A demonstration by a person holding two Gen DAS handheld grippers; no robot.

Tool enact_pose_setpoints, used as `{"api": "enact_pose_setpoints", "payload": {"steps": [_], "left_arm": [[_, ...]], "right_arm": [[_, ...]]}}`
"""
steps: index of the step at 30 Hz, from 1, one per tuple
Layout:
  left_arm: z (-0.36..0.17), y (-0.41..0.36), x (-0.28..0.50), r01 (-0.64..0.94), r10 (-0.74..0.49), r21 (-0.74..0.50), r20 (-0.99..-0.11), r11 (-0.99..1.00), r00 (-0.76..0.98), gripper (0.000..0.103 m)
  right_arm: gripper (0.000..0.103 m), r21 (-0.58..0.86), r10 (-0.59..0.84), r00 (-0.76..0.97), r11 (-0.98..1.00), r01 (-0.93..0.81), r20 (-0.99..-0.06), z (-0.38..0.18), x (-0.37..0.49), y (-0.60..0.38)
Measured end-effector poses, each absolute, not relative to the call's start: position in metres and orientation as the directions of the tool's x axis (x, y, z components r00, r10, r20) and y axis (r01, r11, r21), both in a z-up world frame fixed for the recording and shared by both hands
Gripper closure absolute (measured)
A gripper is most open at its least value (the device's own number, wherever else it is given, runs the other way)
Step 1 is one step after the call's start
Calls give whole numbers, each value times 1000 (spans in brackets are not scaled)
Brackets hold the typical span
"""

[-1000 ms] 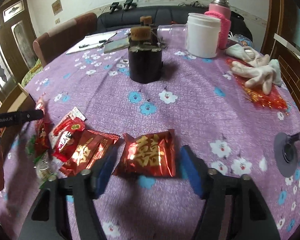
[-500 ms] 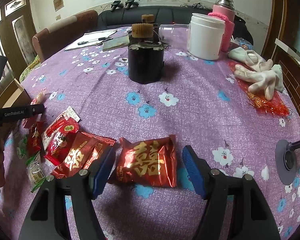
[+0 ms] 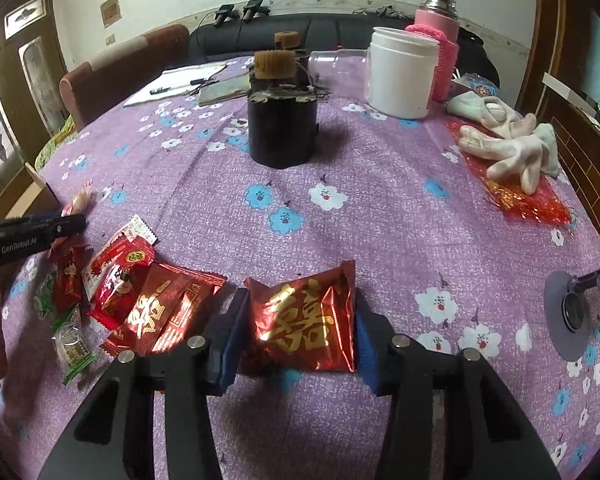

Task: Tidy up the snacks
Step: 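Grasp the red-gold packet with the right gripper while the left grasps another pink Melody bag, then lift both held packets off the tablecloth and carry them toward the cardboard tray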

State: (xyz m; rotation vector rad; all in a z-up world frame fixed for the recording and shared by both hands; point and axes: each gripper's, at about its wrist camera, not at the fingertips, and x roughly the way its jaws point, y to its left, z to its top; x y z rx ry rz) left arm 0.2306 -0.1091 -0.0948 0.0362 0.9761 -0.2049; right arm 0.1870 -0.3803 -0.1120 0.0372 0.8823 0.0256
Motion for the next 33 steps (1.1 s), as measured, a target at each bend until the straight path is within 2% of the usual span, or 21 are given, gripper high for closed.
{"api": "enact_pose_setpoints", "payload": {"steps": [8,18,33], "left_arm": [[-87,-100,216,218,-220,-116,-803,969,554,70],[-52,-91,184,243,-272,-153,-753,958,599,70],[-16,-34,123,207,-258,-159,-701,965,665,70]], "right_arm": [[57,91,63,662,996,7,-747,-100,175,-386],[57,143,104,701,990,-3,-706,-78,148,-381],[56,172,221,729,975,-143,-647,-43,119,-308]]}}
